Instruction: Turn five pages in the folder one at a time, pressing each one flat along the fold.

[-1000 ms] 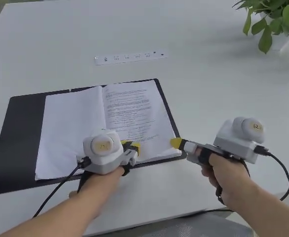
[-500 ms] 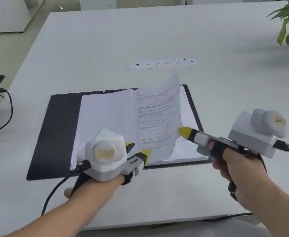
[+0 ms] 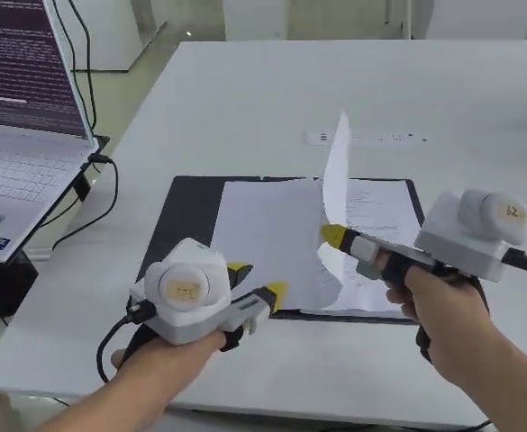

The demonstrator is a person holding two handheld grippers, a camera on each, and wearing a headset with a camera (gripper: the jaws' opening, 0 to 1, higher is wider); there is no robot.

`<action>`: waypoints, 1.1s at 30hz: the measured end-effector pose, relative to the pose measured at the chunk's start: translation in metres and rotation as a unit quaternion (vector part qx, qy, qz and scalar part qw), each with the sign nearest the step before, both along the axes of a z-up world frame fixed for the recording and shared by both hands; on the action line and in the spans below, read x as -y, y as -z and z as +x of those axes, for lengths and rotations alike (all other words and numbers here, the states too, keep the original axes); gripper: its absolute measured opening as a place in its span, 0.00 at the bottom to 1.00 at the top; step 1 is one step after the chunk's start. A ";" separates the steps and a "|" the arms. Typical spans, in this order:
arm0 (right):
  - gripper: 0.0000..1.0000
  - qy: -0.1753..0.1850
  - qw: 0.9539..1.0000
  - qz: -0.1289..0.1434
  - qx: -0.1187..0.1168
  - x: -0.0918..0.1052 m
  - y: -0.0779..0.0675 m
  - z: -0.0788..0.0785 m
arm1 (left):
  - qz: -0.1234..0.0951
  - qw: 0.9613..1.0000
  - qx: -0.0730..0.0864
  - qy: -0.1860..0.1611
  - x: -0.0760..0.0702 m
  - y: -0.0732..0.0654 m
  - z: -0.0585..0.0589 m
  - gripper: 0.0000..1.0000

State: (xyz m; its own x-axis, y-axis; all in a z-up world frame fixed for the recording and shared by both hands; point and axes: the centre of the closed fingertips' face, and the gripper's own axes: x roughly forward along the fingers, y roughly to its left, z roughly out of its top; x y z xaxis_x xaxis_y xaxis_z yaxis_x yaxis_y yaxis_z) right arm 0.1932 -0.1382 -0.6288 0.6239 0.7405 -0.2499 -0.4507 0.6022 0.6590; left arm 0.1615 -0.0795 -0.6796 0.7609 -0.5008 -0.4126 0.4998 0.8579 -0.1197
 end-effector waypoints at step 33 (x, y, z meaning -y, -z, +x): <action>0.00 -0.122 0.985 -0.109 -0.050 -0.120 0.100 0.006 | 0.021 0.996 -0.020 -0.080 -0.089 -0.007 -0.022 0.26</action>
